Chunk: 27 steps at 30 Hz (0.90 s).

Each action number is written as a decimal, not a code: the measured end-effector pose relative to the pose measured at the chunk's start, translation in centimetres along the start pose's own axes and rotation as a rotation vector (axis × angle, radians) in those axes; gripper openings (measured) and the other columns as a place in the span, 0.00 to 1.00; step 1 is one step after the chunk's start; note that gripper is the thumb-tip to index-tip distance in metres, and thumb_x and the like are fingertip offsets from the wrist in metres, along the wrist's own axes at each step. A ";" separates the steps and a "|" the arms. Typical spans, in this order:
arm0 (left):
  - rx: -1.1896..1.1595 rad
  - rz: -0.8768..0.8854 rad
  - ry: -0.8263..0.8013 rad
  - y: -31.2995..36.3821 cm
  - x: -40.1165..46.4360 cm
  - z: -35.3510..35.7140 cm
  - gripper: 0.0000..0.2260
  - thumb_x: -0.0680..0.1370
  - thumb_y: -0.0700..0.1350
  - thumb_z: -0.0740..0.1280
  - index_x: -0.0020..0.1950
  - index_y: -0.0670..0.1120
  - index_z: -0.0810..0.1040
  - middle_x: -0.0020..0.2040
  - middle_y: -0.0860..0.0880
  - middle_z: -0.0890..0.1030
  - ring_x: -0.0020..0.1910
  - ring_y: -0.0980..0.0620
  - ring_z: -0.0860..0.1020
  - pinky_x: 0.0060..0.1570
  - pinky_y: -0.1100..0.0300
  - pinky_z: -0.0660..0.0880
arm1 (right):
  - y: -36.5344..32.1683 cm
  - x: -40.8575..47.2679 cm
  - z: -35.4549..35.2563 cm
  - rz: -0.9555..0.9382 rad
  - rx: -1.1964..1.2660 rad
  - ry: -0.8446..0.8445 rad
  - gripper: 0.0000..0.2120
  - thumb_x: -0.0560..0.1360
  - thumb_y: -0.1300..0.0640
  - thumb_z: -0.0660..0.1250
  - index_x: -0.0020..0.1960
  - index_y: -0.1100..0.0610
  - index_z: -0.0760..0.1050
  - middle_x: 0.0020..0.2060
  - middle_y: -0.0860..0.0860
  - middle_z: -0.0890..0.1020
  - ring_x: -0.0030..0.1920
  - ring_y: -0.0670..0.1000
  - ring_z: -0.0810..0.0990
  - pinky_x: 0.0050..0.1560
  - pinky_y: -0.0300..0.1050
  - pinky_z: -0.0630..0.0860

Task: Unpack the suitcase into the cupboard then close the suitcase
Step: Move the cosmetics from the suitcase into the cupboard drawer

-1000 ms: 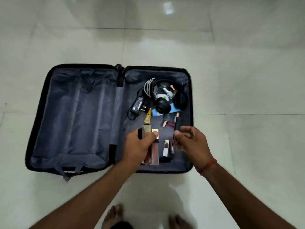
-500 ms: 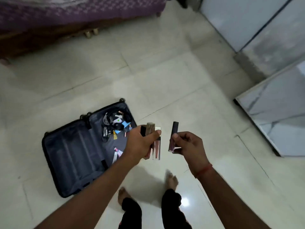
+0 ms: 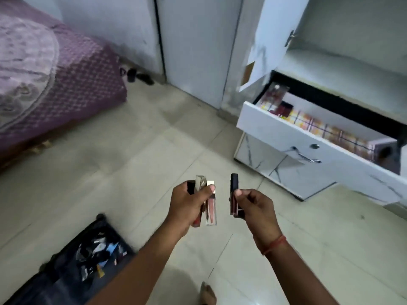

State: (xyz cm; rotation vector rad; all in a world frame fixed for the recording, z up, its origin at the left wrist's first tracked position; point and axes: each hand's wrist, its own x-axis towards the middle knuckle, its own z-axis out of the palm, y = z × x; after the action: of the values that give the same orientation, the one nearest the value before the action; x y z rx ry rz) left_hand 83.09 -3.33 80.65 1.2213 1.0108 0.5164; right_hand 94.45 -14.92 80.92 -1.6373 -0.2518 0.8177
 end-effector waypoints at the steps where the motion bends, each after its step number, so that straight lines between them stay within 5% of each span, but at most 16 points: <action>1: -0.005 0.005 -0.016 0.8 0.6 1.7 0.15 0.65 0.52 0.74 0.37 0.42 0.77 0.32 0.48 0.75 0.32 0.51 0.75 0.36 0.57 0.71 | -0.8 0.8 -1.4 -0.009 0.005 0.019 0.09 0.78 0.60 0.66 0.45 0.66 0.78 0.36 0.56 0.82 0.33 0.50 0.79 0.34 0.41 0.77; 5: -0.006 0.032 -0.100 3.8 4.3 7.7 0.18 0.66 0.50 0.75 0.40 0.36 0.76 0.32 0.48 0.75 0.32 0.52 0.75 0.36 0.58 0.71 | -3.8 4.9 -5.7 -0.048 0.040 0.110 0.08 0.77 0.60 0.67 0.46 0.67 0.77 0.34 0.52 0.81 0.34 0.50 0.79 0.36 0.44 0.78; 9: 0.013 0.031 -0.175 6.7 9.2 12.4 0.09 0.73 0.41 0.74 0.36 0.44 0.76 0.27 0.55 0.76 0.27 0.58 0.75 0.31 0.63 0.71 | -6.5 9.7 -7.7 -0.071 0.076 0.210 0.06 0.77 0.61 0.68 0.46 0.66 0.78 0.34 0.52 0.81 0.35 0.49 0.80 0.37 0.46 0.80; 19: 0.078 0.049 -0.363 14.4 22.9 21.3 0.06 0.75 0.42 0.71 0.39 0.47 0.78 0.24 0.56 0.76 0.23 0.60 0.74 0.27 0.65 0.69 | -11.7 24.3 -10.6 -0.033 0.169 0.465 0.05 0.75 0.60 0.71 0.42 0.61 0.81 0.41 0.58 0.84 0.43 0.57 0.82 0.48 0.56 0.80; 27: 0.191 0.012 -0.397 16.4 32.2 29.6 0.06 0.73 0.46 0.73 0.40 0.45 0.81 0.31 0.50 0.81 0.31 0.51 0.78 0.38 0.53 0.75 | -13.0 35.1 -16.2 0.020 0.210 0.553 0.10 0.75 0.60 0.71 0.38 0.65 0.79 0.33 0.55 0.79 0.36 0.53 0.76 0.46 0.54 0.79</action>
State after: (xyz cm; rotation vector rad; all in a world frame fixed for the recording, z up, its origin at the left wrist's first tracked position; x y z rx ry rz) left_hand 127.05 11.84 84.85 1.4321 0.7241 0.1754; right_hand 133.76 -3.92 80.47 -1.5997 0.2333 0.3651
